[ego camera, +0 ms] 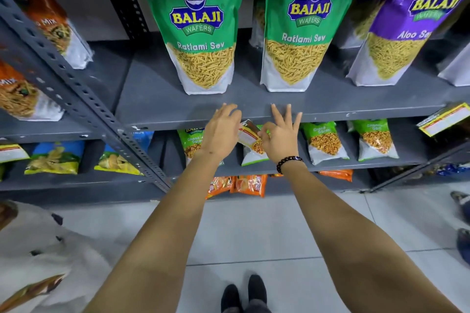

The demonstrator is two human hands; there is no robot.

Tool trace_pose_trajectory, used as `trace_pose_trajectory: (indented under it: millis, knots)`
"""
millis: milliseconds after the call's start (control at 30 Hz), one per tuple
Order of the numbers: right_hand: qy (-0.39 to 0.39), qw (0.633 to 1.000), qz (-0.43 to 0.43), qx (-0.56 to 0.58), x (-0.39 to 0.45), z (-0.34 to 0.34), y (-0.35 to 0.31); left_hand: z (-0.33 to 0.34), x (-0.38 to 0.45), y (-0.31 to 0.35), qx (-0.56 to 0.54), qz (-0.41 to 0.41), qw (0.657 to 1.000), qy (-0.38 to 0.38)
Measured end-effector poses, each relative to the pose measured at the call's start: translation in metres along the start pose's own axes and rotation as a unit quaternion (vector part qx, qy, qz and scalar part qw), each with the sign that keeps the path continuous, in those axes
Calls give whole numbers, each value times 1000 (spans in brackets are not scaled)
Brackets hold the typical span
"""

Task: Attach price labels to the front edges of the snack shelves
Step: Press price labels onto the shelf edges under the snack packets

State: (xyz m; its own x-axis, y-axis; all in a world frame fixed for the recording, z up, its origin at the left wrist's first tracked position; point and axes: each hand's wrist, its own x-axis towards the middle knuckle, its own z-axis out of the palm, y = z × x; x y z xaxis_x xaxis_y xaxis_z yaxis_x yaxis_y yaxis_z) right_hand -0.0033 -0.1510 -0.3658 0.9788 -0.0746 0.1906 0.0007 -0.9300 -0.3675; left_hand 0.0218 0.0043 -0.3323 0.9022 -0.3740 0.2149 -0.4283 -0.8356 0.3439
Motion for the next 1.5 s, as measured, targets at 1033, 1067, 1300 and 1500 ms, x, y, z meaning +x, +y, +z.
trace_pose_trajectory:
  millis: [1033,1067,1300,1500]
  knots:
    - [-18,1000,-4,24,36,-39,14,12,10,10,96,-112,989,31]
    - [-16,999,3,30,35,-38,13,11,11,11,85,-127,988,31]
    - [13,1000,20,15,36,-29,-1,13,14,14,86,-150,985,27]
    - [25,1000,12,0,35,-24,3,20,18,14,85,-160,983,38]
